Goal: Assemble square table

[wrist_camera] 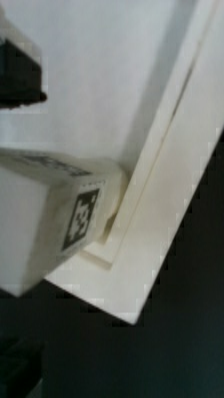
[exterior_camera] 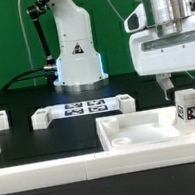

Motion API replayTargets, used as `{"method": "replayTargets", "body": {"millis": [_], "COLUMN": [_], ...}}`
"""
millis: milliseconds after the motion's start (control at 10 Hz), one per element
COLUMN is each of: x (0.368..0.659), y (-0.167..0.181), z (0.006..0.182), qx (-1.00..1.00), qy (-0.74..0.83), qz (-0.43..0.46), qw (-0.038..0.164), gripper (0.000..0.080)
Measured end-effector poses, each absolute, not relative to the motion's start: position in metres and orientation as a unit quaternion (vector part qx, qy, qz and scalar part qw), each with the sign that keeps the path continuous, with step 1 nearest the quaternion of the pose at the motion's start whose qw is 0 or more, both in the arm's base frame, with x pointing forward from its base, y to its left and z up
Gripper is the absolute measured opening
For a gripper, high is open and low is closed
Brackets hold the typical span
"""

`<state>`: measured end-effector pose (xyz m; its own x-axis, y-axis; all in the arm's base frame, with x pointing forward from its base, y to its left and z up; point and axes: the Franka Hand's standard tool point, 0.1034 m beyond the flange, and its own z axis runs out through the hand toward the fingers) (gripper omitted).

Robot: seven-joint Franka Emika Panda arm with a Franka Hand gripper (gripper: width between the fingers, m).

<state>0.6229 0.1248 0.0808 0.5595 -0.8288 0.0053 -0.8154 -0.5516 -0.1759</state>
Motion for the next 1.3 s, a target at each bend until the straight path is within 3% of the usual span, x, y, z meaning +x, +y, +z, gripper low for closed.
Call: {"method": "replayTargets", "body": {"millis": [500, 900, 1300], "x": [0.6228, 0.6241, 0.6251], "y": [0.1246, 0.1246, 0.1202], "z": [0.0803, 0.0815, 0.0816], "qx": [-0.959, -0.992, -0.997], "qy": [0.268, 0.093, -0.018], "qz": [-0.059, -0.072, -0.076], "qw": [0.065, 0.034, 0.021], "gripper": [0.0649, 0.0649, 0.0649]}}
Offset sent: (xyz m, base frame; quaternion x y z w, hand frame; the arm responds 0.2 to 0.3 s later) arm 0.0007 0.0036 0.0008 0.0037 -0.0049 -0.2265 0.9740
